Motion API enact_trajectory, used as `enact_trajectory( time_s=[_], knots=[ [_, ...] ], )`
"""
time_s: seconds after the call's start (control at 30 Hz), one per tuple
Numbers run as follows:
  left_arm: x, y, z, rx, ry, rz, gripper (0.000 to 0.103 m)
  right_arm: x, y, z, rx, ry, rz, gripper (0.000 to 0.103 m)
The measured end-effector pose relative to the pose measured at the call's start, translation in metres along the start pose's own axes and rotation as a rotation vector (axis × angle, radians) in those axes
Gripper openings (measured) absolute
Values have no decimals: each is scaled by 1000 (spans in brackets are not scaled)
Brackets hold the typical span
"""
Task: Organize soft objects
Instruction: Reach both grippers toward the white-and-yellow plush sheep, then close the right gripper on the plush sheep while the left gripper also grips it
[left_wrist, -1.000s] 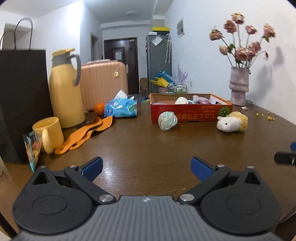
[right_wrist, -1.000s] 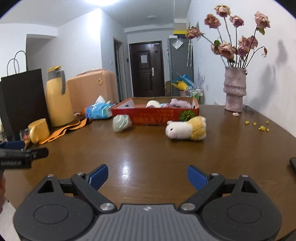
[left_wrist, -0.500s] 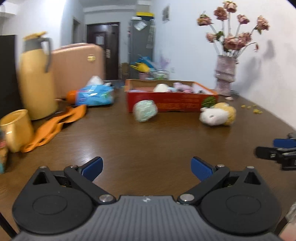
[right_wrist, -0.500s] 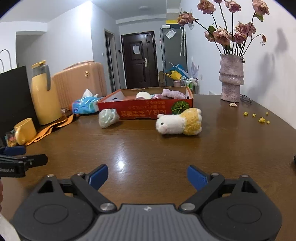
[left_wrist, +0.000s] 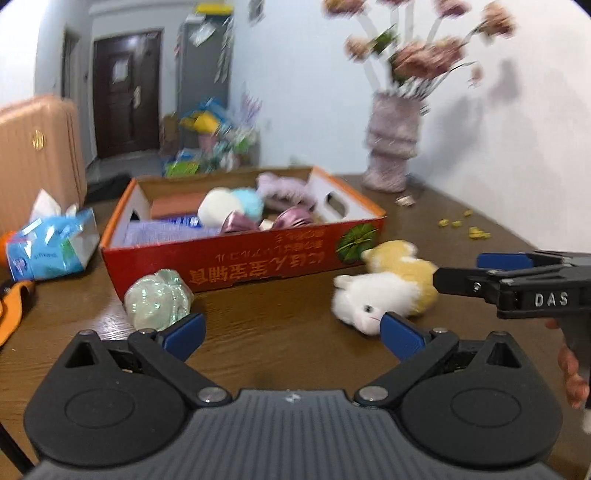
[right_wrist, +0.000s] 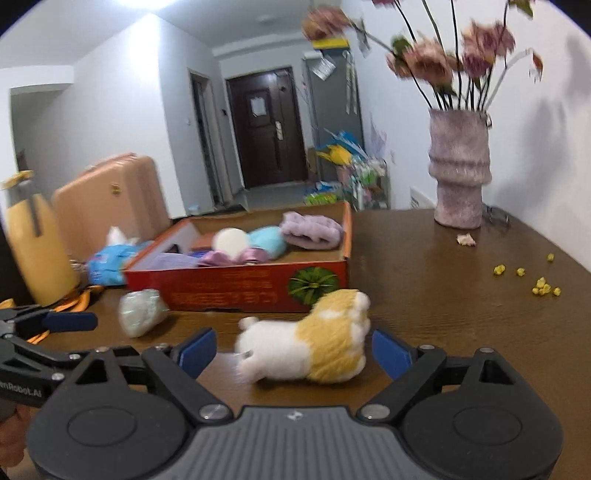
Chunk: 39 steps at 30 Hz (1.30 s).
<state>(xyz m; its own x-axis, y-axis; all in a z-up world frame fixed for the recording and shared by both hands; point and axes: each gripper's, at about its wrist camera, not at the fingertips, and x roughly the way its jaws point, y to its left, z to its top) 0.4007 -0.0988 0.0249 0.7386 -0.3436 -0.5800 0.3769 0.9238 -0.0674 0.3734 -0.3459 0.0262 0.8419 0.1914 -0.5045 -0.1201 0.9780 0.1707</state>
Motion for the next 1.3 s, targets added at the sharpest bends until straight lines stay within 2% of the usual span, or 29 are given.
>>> enact_trajectory(
  time_s=[0.07,0.17,0.23,0.27,0.33,0.5,0.53,0.63,0.7,0.8,1.17,1.23,1.3],
  knots=[
    [21,1,6,-32,15,-19,103,23,-11,4,21,27,-7,86],
    [48,1,10,-85,33,-6,102,46,-24,3,74,53,10,83],
    [61,1,8,-119,51,-41,102,57,-32,1,120,63,25,74],
    [65,1,6,-130,61,-58,101,61,-35,0,138,62,34,73],
    [70,0,2,-147,69,-85,101,66,-40,-4,174,64,48,61],
    [73,-1,-3,-173,57,-128,100,70,-35,-10,179,72,111,53],
    [73,0,-4,-183,55,-138,95,68,-31,-11,177,76,126,49],
    [71,9,-4,-240,77,-179,72,63,-22,-15,176,74,133,49],
    [68,15,-7,-276,87,-222,67,61,-19,-18,189,83,160,49],
    [61,19,-11,-299,96,-248,54,54,-13,-19,187,94,186,46],
    [-3,17,-41,-269,143,-239,45,16,15,-41,155,133,250,44],
    [-12,7,-50,-253,171,-263,43,12,17,-43,149,121,230,45],
    [-18,-11,-57,-192,179,-298,43,11,19,-43,130,103,180,48]
  ],
)
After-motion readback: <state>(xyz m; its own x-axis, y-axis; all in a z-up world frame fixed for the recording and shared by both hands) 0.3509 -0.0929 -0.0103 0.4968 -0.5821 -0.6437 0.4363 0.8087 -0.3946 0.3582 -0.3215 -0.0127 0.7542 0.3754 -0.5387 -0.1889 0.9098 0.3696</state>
